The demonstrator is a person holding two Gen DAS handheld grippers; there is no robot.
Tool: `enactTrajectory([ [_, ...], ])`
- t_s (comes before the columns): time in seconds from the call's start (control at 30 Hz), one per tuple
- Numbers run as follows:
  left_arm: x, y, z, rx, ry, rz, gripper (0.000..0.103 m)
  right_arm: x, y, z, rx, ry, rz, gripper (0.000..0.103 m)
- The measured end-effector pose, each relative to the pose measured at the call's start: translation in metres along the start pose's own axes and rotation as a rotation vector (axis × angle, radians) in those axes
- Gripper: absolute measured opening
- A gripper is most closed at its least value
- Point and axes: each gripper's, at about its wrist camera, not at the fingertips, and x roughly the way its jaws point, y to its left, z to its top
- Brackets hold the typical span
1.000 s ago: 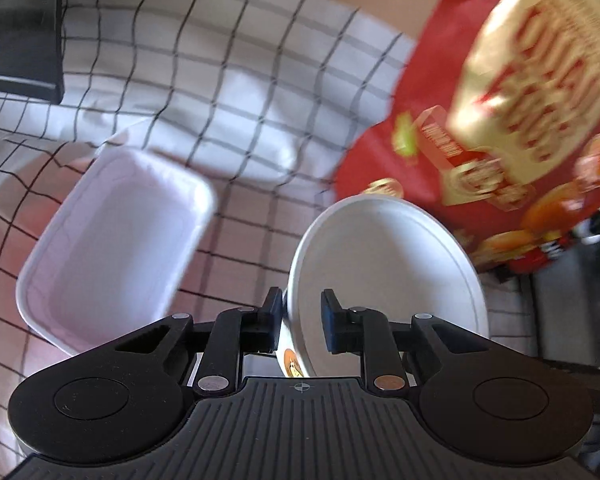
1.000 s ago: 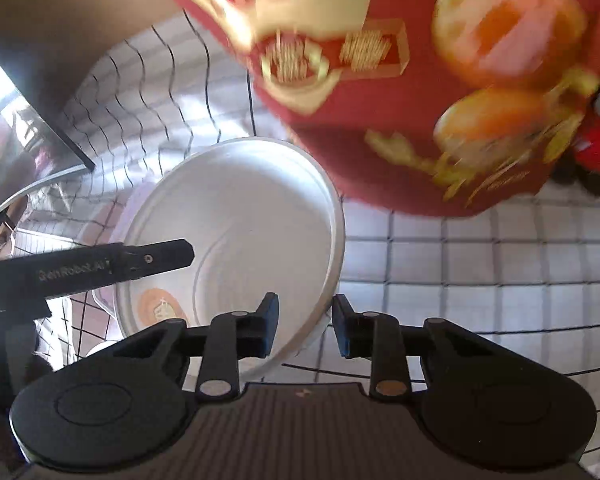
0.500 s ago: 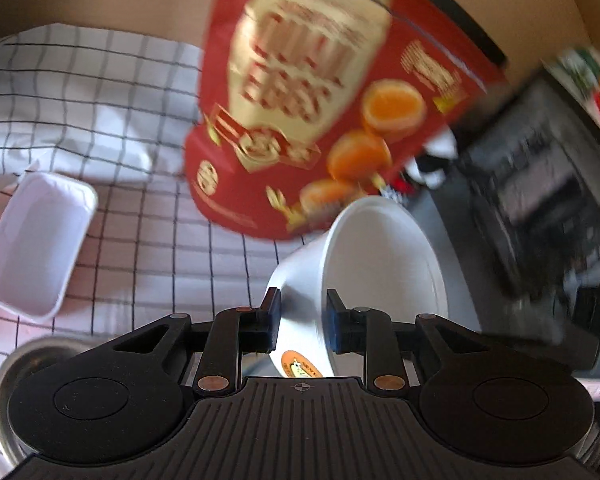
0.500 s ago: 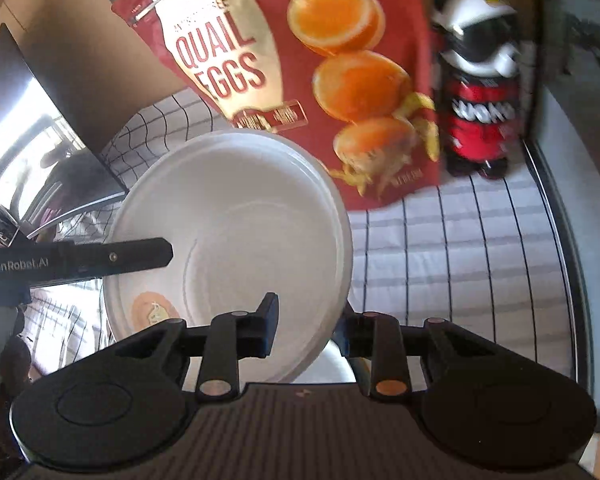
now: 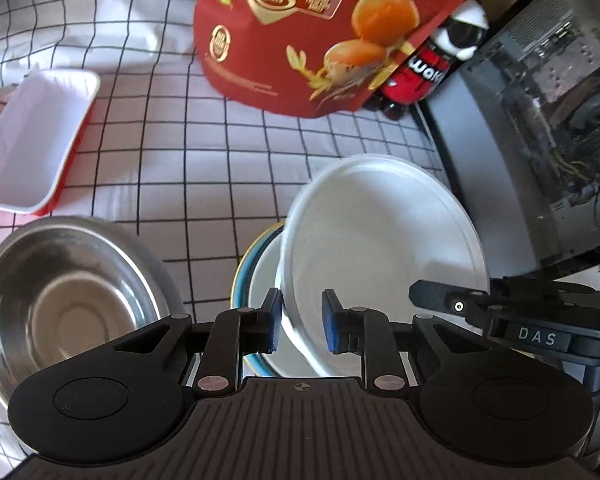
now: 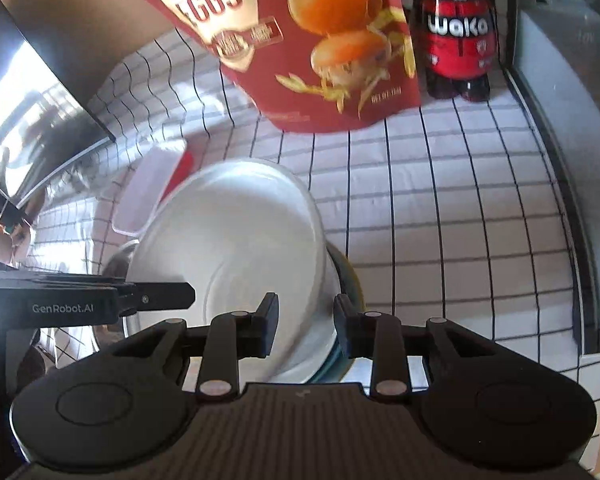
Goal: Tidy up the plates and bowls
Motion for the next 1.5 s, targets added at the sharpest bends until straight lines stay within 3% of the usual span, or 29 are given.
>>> enactTrajectory([
  [0.3,-0.010,0.000,-0.003,-0.016,-0.042,-0.008,0.023,0.010,-0.004,-0.004,-0.006,0.017,-0.012,0.031],
  [0.6,-0.017,0.008,0.000,-0.061,-0.073,0.002,0.022,0.004,-0.009,0.000,-0.022,-0.020,-0.049,0.031],
  [0.73,-0.013,0.010,-0.002,-0.052,-0.070,0.039,0.022,-0.005,-0.001,0.002,-0.073,-0.088,-0.103,0.031],
  [0.87,-0.026,0.022,-0.001,-0.055,-0.098,-0.025,0.022,-0.021,0.014,0.003,-0.114,-0.194,-0.118,0.031],
  [1.0,-0.058,0.058,-0.005,-0.044,-0.172,-0.070,0.023,-0.034,0.046,-0.003,-0.066,-0.289,-0.070,0.031],
  [1.1,-0.079,0.101,-0.006,-0.060,-0.205,0.006,0.023,-0.031,0.083,-0.012,-0.048,-0.298,-0.024,0.031],
  [1.3,-0.102,0.171,-0.015,-0.016,-0.188,0.148,0.023,-0.003,0.161,-0.041,-0.019,-0.280,0.013,0.033],
  [1.4,-0.096,0.190,-0.016,0.002,-0.157,0.095,0.023,0.015,0.185,-0.061,0.000,-0.263,0.001,0.044],
  [1.5,-0.085,0.200,-0.020,-0.003,-0.131,0.059,0.023,0.033,0.195,-0.078,0.036,-0.232,-0.049,0.045],
])
